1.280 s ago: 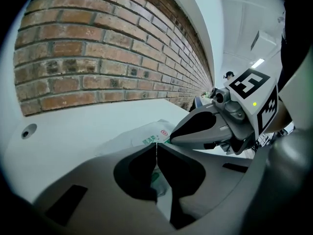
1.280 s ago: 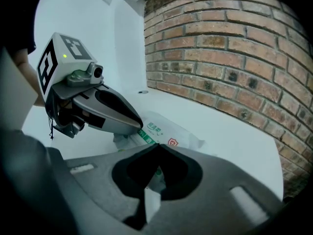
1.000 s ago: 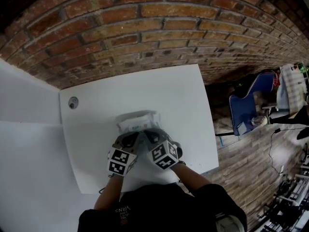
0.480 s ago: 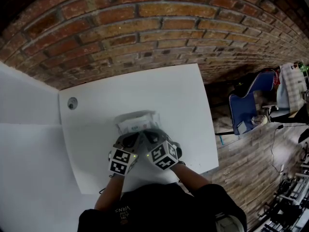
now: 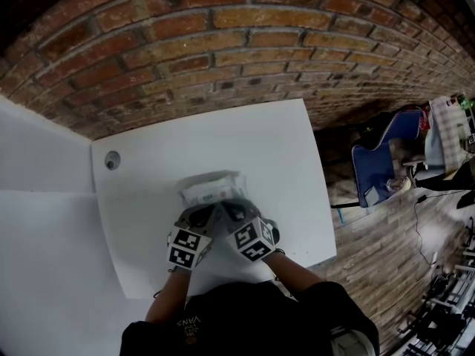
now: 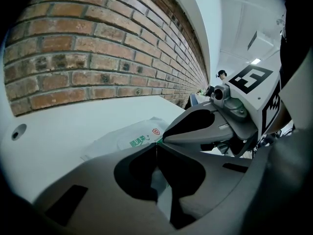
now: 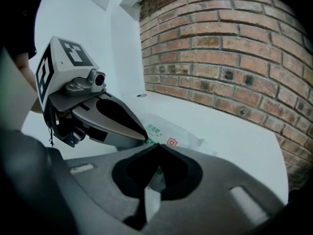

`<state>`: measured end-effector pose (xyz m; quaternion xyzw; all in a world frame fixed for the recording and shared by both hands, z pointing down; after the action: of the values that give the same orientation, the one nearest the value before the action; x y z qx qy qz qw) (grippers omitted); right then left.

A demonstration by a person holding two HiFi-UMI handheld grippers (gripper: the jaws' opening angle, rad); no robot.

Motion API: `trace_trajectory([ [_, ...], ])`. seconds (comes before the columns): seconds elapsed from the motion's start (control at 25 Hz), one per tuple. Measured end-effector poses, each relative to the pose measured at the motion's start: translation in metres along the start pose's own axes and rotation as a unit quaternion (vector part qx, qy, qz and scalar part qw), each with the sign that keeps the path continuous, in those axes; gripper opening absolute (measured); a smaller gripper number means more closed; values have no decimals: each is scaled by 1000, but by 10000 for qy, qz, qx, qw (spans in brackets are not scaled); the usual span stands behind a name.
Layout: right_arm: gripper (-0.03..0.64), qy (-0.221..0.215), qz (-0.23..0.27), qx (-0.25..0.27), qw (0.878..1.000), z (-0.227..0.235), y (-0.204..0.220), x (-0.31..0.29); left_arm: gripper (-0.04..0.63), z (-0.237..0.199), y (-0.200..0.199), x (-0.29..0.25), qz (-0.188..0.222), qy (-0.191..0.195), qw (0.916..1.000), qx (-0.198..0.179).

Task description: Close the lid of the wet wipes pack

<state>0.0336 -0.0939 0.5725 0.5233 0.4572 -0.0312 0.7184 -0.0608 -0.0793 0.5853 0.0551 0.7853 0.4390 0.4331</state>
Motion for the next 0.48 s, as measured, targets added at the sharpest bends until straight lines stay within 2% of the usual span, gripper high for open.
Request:
trace_trajectory([
  [0.16,-2,85,43,-64,9999,0,-1,2,2,3,-4,3,-8,86,10000,-9],
  [0.48,-2,304,131,-164,9993,4,-8,12,2,0,-5,12,152,25,9998,-135],
])
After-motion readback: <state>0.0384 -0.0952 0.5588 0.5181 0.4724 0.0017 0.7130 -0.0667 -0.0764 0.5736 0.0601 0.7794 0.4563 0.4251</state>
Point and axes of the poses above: the fingertips, and each gripper's own axes: x backward along the fingers, z to its right, y out of its underside, the point moved 7 cm from there along x, backward along the fingers, and after that the axes turned 2 degrees about -x, right-handed, at the moved point
